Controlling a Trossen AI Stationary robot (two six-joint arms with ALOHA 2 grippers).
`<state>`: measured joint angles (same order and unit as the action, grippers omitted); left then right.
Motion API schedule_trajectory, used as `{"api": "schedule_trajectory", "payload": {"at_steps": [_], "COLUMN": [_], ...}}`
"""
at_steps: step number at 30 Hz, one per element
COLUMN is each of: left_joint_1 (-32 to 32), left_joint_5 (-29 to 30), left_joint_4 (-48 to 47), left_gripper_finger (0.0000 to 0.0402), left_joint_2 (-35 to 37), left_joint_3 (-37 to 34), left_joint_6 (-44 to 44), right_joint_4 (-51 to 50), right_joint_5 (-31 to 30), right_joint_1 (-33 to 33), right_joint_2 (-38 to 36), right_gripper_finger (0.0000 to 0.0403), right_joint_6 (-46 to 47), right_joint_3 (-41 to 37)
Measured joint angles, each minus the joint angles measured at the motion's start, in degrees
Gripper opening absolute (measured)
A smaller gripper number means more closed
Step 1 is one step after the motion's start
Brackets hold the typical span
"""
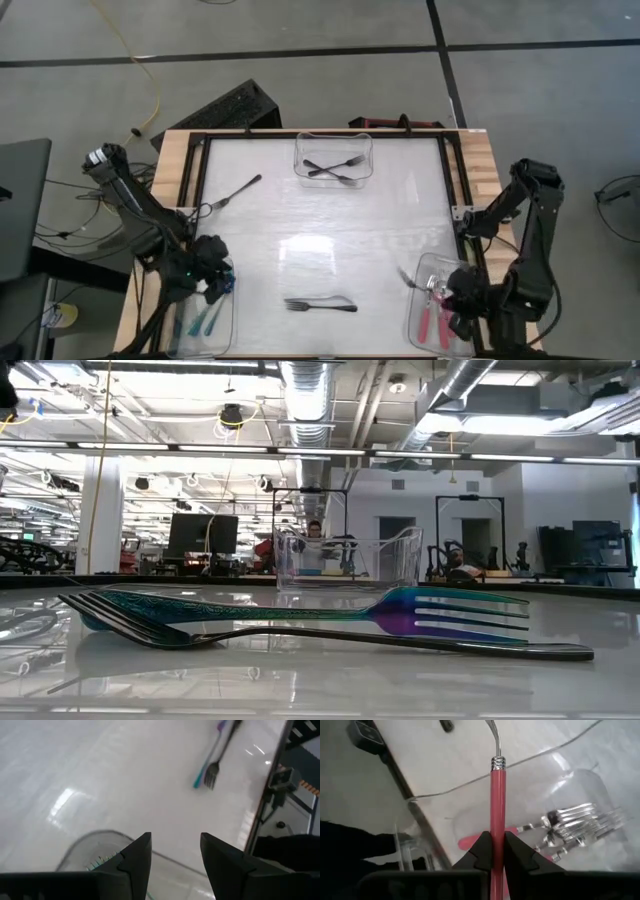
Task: Sort silverware by color (type)
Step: Put the pink fork into the bottom right transparent bin
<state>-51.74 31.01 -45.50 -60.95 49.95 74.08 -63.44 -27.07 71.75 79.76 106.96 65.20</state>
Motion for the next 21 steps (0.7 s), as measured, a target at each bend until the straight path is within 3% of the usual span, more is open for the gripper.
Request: {"api": "schedule_trajectory", "payload": {"at_steps": [4,11,17,21], "left_joint_1": [4.56,11.34,18.12,22.24], "left_joint_5": [-2.7,-5.07,-8.57,-9.87], "left_joint_4": [0.02,3.21,7.06,10.66], "left_gripper_finger": [0.0153,0.0153,0.0153,0.0153], "left_joint_2": [0.0,0.0,0.0,0.0], "left_joint_3": [0.0,0.0,0.0,0.0], "left_joint_6": [-0.16,-6.4,-11.12,-14.56], "right_joint_4": [-6.41,-18.52,-20.35,-20.48], "right_joint_5": [7.09,9.68,22.99,25.34], "right_joint_1": [0.68,7.01,8.58,6.8], "right_joint_2": [-1.01,-1.08,-1.07,-0.71], "right_gripper_finger": [0.0048,0.0048,0.0048,0.0048], "right_joint_6": [4.88,11.72,13.28,13.71], "right_joint_3": [2.79,9.45,11.2,11.2]}}
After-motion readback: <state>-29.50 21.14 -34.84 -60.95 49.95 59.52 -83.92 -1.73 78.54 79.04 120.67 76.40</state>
